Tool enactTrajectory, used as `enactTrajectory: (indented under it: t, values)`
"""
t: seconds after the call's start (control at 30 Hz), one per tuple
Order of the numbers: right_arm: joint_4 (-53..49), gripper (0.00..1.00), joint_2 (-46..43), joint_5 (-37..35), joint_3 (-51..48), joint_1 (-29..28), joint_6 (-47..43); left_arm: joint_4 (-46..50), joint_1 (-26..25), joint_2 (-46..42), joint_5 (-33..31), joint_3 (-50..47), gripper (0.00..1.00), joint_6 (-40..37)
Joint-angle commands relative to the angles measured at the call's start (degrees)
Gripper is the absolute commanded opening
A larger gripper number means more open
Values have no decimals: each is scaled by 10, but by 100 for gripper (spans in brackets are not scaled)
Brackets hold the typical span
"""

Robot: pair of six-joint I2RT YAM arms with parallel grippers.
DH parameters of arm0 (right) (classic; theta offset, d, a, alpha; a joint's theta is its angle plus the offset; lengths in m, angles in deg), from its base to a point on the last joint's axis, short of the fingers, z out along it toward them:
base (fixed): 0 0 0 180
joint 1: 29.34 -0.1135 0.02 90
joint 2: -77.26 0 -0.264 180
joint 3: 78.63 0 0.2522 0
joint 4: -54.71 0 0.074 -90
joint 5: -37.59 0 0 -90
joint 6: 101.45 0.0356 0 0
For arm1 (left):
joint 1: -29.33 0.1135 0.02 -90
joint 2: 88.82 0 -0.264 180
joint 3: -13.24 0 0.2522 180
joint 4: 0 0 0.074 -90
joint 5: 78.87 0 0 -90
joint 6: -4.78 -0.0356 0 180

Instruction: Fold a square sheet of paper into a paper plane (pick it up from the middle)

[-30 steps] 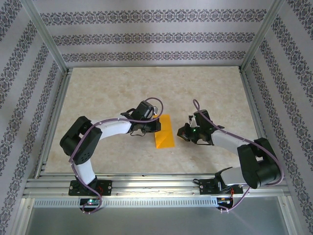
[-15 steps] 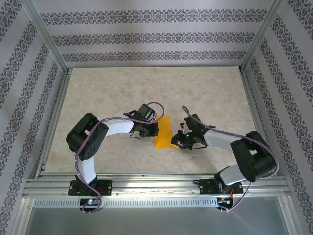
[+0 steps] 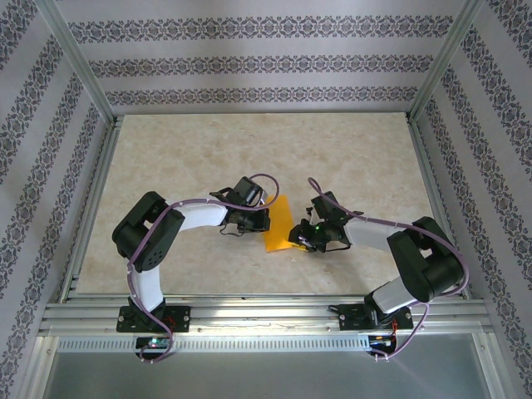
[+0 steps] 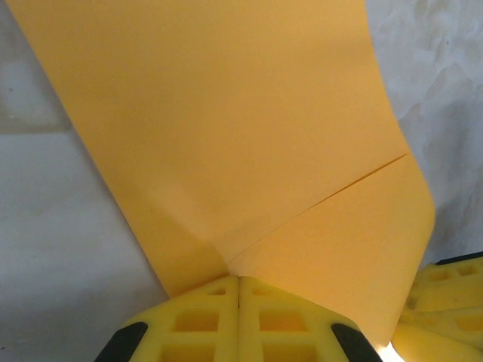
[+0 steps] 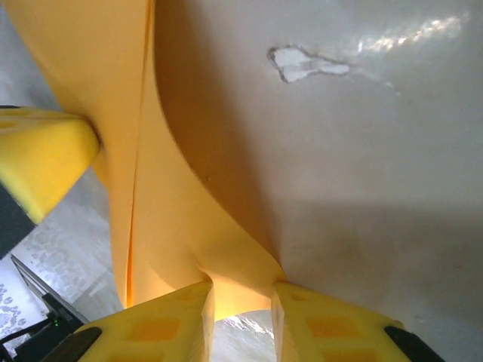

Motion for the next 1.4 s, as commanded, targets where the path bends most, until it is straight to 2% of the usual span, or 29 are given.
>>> enactTrajectory:
  t: [0.0,0.4,0.73,0.87,1.27,1.37]
  values:
    - [39,32,3,-2,8,-7,15,14,3,7,3,-14,0,-7]
    - [56,40,38,30,62,14,-14,30,3,8,1,-8,0,-18]
    - [98,48,43,84,63,28,-24,30,3,9,4,-8,0,-16]
    - [84,50,46,70,65,35,-37,30,3,10,5,-8,0,-15]
    - [90,51,106,97,92,78,-69,29,3,10,8,-10,0,-14]
    - [59,53,83,77,90,74,-75,29,3,6,6,-12,0,-12]
